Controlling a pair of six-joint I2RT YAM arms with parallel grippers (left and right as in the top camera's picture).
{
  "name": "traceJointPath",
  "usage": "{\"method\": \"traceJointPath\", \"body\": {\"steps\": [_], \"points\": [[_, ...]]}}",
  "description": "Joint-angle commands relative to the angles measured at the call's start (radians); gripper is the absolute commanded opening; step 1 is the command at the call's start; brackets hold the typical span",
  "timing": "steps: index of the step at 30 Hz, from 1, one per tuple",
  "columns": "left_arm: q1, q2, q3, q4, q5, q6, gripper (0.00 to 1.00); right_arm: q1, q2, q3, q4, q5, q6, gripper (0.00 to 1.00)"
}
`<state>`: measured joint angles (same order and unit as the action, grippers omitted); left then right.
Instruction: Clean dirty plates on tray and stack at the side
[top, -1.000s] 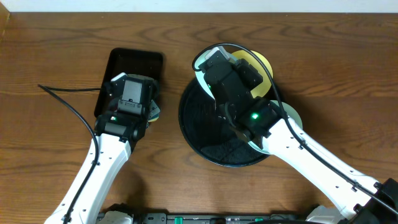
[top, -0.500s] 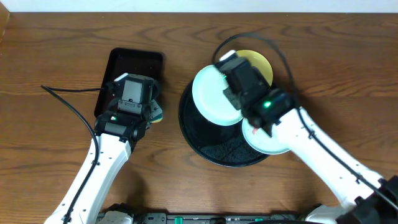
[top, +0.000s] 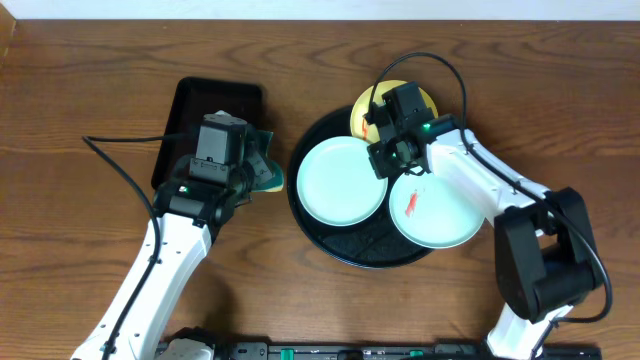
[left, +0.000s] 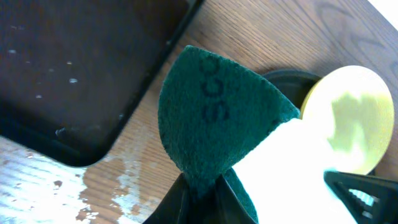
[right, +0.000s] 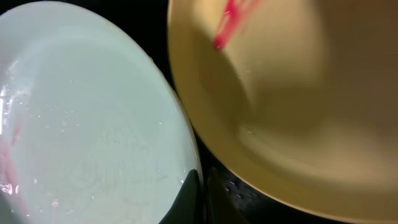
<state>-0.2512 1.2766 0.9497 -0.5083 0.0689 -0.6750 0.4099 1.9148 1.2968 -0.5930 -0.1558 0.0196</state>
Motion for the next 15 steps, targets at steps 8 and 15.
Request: {"method": "traceJointPath", "body": {"steps": [8,15], "points": [[-0.063,0.120,-0.003,0.087,0.133,0.019,0.07,-0.003,0.100,0.012,0.002,-0.053,0.021,0.01],[-0.161,0.244,-0.003,0.182,0.132,-0.029,0.08,-0.003,0.100,0.012,0.009,-0.024,0.021,0.01]]}}
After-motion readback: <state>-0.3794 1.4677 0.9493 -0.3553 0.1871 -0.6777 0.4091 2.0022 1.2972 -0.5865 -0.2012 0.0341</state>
